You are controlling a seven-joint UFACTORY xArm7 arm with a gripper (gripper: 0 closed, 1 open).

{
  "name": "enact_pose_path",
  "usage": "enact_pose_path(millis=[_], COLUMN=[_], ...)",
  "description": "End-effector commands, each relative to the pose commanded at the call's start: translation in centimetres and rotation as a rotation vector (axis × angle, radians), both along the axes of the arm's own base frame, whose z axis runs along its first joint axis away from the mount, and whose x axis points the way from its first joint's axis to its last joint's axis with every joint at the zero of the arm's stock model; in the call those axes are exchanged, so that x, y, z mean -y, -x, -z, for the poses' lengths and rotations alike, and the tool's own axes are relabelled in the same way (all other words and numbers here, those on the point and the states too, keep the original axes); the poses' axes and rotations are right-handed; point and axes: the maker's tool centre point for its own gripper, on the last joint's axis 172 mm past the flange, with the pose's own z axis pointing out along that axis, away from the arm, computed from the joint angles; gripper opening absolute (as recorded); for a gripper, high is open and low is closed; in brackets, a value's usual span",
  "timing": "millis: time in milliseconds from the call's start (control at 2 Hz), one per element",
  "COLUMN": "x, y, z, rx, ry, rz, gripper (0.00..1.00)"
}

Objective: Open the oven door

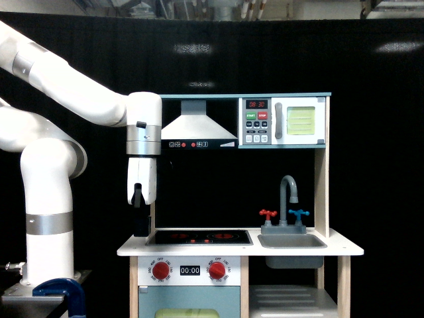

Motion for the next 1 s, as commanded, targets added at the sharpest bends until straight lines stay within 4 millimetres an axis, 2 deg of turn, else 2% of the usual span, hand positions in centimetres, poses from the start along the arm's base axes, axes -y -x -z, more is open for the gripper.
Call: enact_pose_path(millis=[500, 1000], x=[-0.5, 1.3], y=[-1.3, -6.1], z=[-0.1, -1.8], rx=[0.035, 0.153], ry=[-0.003, -0.039], rz=[-0.157, -0.392], gripper=[1.0, 1.0])
